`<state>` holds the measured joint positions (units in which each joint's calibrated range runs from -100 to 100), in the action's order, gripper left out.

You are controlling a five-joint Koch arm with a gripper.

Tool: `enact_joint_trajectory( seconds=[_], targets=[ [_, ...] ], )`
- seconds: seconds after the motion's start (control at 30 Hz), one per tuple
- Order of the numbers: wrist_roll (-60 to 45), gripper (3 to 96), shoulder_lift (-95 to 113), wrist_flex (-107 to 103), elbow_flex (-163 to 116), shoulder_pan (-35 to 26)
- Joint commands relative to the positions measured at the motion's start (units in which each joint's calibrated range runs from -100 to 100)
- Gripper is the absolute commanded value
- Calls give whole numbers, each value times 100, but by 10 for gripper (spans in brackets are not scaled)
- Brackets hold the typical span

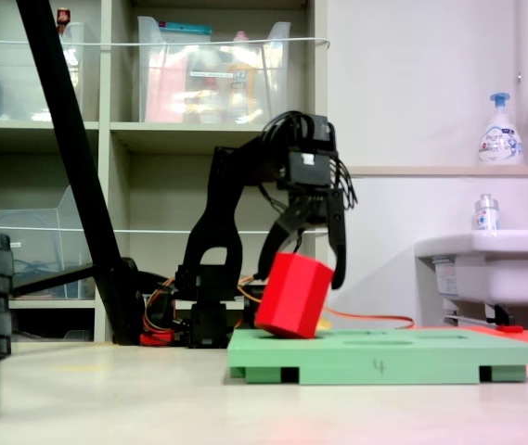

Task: Put the octagonal pillar block into the corresponding hole

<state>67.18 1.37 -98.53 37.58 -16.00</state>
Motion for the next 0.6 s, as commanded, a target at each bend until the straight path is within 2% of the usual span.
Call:
enact_joint_trajectory(
  seconds=[0.03, 0.6],
  targets=[
    [83, 253, -39, -147, 360, -54],
    [73, 253, -723, -147, 818, -83]
  ],
)
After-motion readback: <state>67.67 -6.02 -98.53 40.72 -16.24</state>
